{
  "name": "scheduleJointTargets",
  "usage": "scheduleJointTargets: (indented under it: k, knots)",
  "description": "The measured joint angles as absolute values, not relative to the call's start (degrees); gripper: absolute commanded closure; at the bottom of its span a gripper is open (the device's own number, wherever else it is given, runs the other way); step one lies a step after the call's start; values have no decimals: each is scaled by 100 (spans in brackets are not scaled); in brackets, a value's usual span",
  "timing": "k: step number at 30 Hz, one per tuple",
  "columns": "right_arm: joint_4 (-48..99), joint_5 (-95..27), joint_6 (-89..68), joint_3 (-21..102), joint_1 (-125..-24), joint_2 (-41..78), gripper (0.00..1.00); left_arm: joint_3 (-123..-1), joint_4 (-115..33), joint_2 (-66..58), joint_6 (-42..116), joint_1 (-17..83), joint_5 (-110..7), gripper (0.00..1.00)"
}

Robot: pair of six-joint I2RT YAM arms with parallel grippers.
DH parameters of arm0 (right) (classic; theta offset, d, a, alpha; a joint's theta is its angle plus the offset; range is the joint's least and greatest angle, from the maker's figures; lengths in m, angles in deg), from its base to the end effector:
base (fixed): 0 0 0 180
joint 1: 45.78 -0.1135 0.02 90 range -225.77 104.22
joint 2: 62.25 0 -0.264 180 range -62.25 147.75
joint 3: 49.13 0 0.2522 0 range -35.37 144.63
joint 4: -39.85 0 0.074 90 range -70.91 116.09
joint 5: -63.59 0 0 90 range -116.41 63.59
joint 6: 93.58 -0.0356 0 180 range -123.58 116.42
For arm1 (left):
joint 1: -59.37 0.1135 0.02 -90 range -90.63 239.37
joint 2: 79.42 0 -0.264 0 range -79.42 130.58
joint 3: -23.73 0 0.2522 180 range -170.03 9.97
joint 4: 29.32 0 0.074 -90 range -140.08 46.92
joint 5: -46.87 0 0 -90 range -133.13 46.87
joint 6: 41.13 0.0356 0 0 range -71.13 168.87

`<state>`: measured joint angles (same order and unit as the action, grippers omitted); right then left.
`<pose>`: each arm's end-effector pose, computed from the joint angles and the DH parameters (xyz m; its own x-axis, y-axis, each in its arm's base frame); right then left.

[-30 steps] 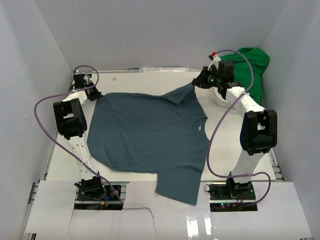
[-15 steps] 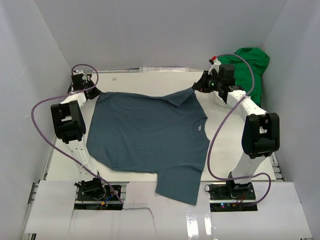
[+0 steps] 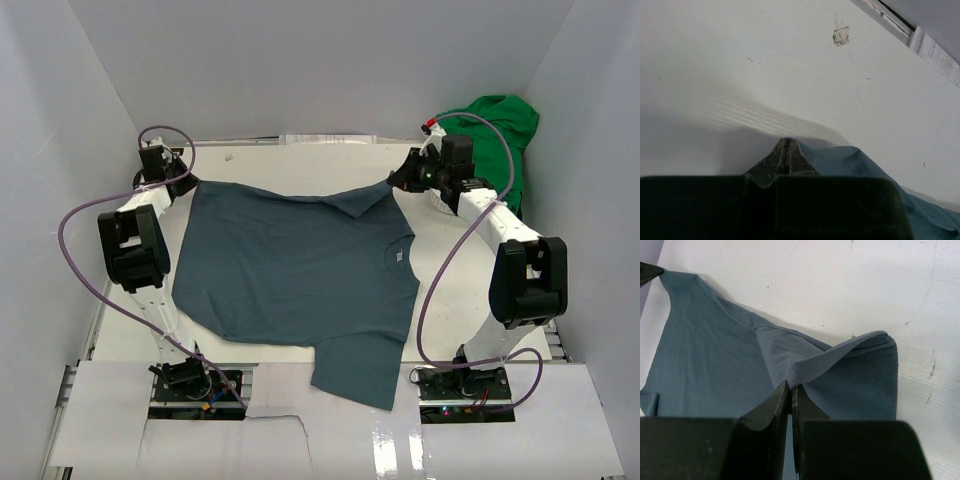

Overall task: Fold and stack the t-shirts
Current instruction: Fold the flattened tshirt in 1/3 of the way

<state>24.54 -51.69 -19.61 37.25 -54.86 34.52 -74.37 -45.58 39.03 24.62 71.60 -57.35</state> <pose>0.3875 0.0773 0.2841 -0.5559 0.1640 -0.8149 -0.3841 0.8187 0.4268 0.4605 0.0909 0.1932 -0.5262 -0.5214 -0.6717 -0.2509 0.8500 -0.4633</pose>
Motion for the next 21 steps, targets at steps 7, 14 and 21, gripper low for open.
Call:
scheduleJointTargets:
  k: [7, 14, 21]
  knots:
    - [2328, -5107, -1955, 3653, -5483, 3104, 92, -7048, -4560, 3488, 2451, 7162, -5446, 100]
    - [2273, -5090, -1946, 3432, -5483, 2722, 92, -6775, -4460, 3147, 2386, 7162, -5254, 100]
    - [2210, -5077, -1955, 3146, -5486, 2486, 92, -6733, -4480, 3145, 2272, 7162, -5217, 100]
